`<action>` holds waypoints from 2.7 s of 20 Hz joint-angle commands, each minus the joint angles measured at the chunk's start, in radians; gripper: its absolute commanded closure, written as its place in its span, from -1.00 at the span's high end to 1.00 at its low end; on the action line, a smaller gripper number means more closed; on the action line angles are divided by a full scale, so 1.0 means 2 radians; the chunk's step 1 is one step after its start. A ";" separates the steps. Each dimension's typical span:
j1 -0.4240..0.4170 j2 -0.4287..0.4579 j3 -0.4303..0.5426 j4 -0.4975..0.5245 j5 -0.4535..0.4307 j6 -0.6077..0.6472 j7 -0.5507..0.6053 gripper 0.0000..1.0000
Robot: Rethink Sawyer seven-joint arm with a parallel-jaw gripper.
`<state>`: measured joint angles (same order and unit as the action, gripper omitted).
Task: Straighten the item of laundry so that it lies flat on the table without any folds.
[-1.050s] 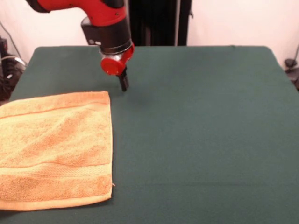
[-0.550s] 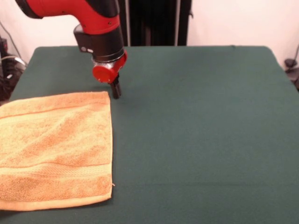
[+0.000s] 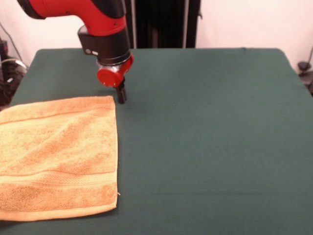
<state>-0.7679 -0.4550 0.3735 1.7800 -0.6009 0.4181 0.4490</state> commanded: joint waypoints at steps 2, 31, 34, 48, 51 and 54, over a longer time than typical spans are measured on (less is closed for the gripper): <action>0.025 0.081 -0.024 -0.059 -0.045 -0.092 0.100 -1.00; -0.021 -0.042 0.013 -0.002 -0.011 0.005 0.061 -1.00; -0.015 -0.020 0.005 -0.008 -0.018 -0.016 0.072 -1.00; -0.001 0.000 -0.014 0.000 -0.016 -0.054 0.096 -1.00; 0.002 0.013 -0.018 -0.008 -0.017 -0.066 0.099 -1.00; 0.007 0.024 -0.024 -0.014 -0.018 -0.077 0.102 -1.00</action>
<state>-0.8212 -0.5095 0.3257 1.7774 -0.6025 0.3251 0.4490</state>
